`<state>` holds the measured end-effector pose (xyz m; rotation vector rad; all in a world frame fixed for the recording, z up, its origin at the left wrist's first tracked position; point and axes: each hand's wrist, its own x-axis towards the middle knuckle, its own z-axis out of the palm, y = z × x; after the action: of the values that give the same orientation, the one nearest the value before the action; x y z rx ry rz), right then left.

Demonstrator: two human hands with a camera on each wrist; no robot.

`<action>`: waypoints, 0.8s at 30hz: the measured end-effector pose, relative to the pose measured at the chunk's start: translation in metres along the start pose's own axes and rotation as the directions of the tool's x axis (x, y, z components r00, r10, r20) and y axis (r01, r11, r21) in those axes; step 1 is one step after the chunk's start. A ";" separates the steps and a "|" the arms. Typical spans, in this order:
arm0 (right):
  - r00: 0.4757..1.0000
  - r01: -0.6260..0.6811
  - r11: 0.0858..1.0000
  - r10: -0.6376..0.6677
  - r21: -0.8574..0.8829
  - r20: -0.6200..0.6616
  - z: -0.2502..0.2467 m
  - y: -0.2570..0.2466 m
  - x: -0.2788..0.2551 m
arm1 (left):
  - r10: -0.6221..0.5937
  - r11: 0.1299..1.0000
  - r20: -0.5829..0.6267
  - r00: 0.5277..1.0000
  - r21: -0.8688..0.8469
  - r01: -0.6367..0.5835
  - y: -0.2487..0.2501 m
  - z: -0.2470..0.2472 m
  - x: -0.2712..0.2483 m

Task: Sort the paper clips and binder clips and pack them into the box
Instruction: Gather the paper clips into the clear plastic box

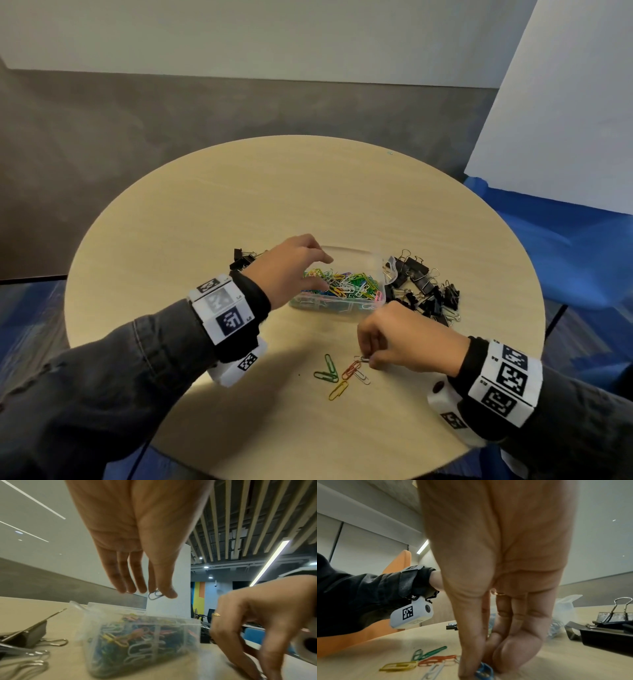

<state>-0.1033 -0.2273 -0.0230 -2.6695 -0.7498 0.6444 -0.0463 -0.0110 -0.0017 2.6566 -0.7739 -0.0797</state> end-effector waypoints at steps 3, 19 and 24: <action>0.999 0.018 0.998 -0.016 -0.068 0.036 0.000 0.004 -0.001 | 0.124 0.992 -0.079 0.989 0.013 -0.123 0.011 0.006 -0.017; 0.865 0.070 0.996 -0.030 0.062 -0.501 -0.046 0.005 0.003 | 0.139 0.989 0.334 0.932 -0.010 -0.144 0.029 0.028 -0.040; 0.973 -0.044 0.996 0.061 0.076 -0.224 -0.019 -0.012 -0.004 | 0.060 0.994 0.371 0.927 0.066 -0.091 0.034 0.041 -0.039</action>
<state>-0.1020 -0.2223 -0.0002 -2.6464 -0.5848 0.3622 -0.1026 -0.0307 -0.0293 2.7205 -1.0140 -0.5524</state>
